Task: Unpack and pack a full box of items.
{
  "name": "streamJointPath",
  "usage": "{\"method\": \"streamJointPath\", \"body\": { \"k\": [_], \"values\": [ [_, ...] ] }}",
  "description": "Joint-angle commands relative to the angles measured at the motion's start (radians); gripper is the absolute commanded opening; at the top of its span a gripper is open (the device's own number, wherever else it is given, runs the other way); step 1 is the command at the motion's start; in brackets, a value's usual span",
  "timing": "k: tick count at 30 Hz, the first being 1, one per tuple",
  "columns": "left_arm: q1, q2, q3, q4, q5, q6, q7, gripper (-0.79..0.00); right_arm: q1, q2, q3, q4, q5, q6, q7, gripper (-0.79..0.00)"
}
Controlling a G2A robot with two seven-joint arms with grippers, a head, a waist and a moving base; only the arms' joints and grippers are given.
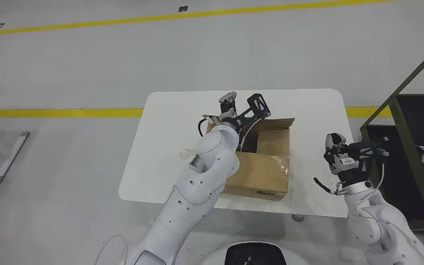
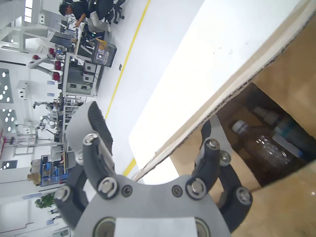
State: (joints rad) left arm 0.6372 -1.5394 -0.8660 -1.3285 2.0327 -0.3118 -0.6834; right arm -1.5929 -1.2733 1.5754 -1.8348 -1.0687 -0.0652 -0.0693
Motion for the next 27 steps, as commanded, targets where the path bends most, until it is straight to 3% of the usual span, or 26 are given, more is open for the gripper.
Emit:
{"method": "streamJointPath", "body": {
  "k": [1, 6, 13, 21, 27],
  "values": [
    [-0.048, -0.016, 0.022, 0.09, -0.001, 0.04, 0.016, 0.0, -0.01, -0.001, 0.002, -0.006, 0.004, 0.006, -0.007, -0.785],
    [-0.124, -0.051, 0.065, 0.257, 0.0, 0.111, 0.04, 0.0, -0.03, -0.002, 0.01, -0.009, 0.007, 0.019, -0.014, -0.785],
    [-0.185, -0.099, 0.11, 0.411, -0.024, 0.18, 0.056, 0.0, -0.04, -0.003, 0.02, -0.011, 0.011, 0.025, -0.017, -0.785],
    [-0.214, -0.134, 0.126, 0.499, -0.044, 0.204, 0.051, 0.0, -0.035, -0.004, 0.014, -0.006, 0.008, 0.026, -0.007, -0.785],
    [-0.202, -0.137, 0.088, 0.475, -0.078, 0.204, 0.063, 0.0, -0.028, -0.006, 0.018, -0.008, 0.077, -0.005, 0.024, -0.785]
  ]
}}
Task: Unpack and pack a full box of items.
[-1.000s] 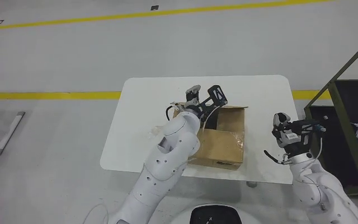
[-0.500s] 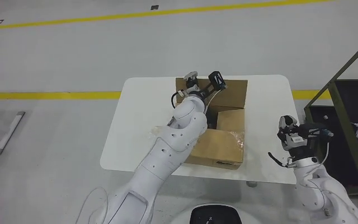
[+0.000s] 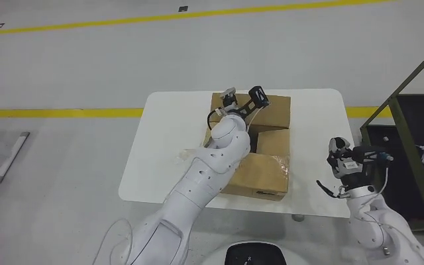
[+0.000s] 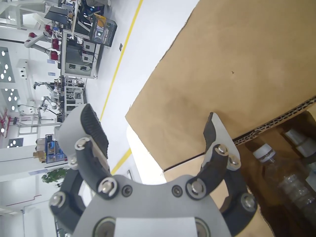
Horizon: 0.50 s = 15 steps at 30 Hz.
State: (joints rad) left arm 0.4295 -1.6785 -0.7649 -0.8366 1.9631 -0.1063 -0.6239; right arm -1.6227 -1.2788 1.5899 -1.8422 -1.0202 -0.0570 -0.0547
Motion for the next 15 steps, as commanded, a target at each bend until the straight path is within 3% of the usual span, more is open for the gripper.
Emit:
{"method": "streamJointPath", "body": {
  "k": [1, 7, 10, 15],
  "values": [
    [0.012, 0.005, -0.027, -0.036, -0.018, -0.007, 0.005, 0.0, 0.002, -0.001, 0.006, -0.001, 0.076, -0.033, 0.025, -0.785],
    [0.122, 0.051, -0.151, -0.272, -0.037, -0.091, -0.043, 0.0, 0.022, 0.006, 0.056, 0.023, 0.314, -0.182, 0.165, -0.785],
    [0.225, 0.081, -0.234, -0.447, -0.045, -0.165, -0.089, 0.0, 0.039, 0.013, 0.07, 0.046, 0.418, -0.281, 0.267, -0.785],
    [0.414, 0.118, -0.347, -0.725, -0.087, -0.299, -0.157, 0.0, 0.078, 0.028, 0.058, 0.089, 0.449, -0.399, 0.438, -0.785]
  ]
}}
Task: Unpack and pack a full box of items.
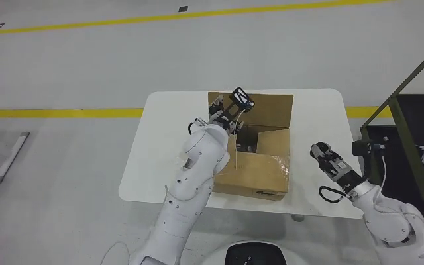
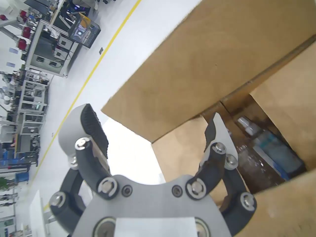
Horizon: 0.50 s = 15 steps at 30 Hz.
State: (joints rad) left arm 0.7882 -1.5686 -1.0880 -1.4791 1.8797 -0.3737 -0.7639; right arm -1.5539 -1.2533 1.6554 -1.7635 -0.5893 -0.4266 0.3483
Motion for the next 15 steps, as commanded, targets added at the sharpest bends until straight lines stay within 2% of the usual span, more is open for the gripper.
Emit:
{"method": "streamJointPath", "body": {
  "k": [1, 6, 11, 13, 14, 15],
  "values": [
    [0.089, 0.013, -0.039, -0.127, -0.011, -0.05, -0.025, 0.0, 0.017, 0.004, -0.01, 0.014, 0.019, -0.051, 0.047, -0.785],
    [0.199, 0.028, -0.091, -0.278, -0.043, -0.077, -0.042, 0.0, 0.027, 0.007, -0.011, 0.021, -0.013, -0.065, 0.043, -0.785],
    [0.254, 0.032, -0.114, -0.332, -0.083, -0.036, -0.017, 0.0, 0.027, 0.007, -0.014, 0.02, -0.014, -0.063, 0.043, -0.785],
    [0.264, 0.032, -0.115, -0.336, -0.085, -0.011, -0.004, 0.0, 0.032, 0.008, -0.021, 0.018, -0.022, -0.054, 0.05, -0.65],
    [0.265, 0.033, -0.113, -0.338, -0.082, -0.006, 0.006, 0.0, 0.033, 0.008, -0.027, 0.022, -0.007, -0.053, 0.055, -0.52],
    [0.263, 0.034, -0.11, -0.338, -0.069, -0.007, 0.015, 0.0, 0.037, 0.009, -0.031, 0.024, 0.008, -0.053, 0.064, -0.44]
  ]
}}
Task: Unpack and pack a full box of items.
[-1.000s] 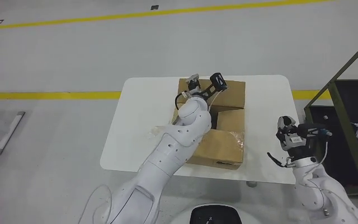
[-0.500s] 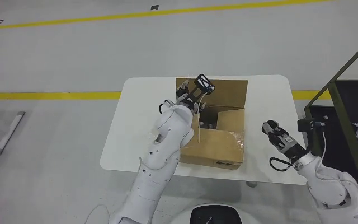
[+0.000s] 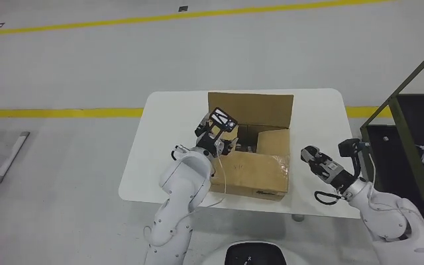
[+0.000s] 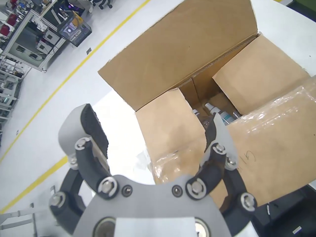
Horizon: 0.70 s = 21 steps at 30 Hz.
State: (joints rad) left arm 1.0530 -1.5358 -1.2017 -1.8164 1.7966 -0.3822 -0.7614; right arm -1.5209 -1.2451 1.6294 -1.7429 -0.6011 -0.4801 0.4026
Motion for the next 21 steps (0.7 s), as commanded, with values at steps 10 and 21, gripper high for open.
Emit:
{"method": "streamJointPath", "body": {
  "k": [10, 21],
  "values": [
    [-0.001, 0.001, 0.004, -0.001, 0.014, 0.001, 0.013, 0.0, 0.023, 0.005, -0.073, 0.024, 0.002, 0.005, 0.052, -0.148],
    [-0.001, 0.001, 0.004, -0.001, 0.014, 0.001, 0.013, 0.0, 0.019, 0.008, -0.112, 0.006, -0.048, 0.022, -0.006, -0.219]
  ]
}}
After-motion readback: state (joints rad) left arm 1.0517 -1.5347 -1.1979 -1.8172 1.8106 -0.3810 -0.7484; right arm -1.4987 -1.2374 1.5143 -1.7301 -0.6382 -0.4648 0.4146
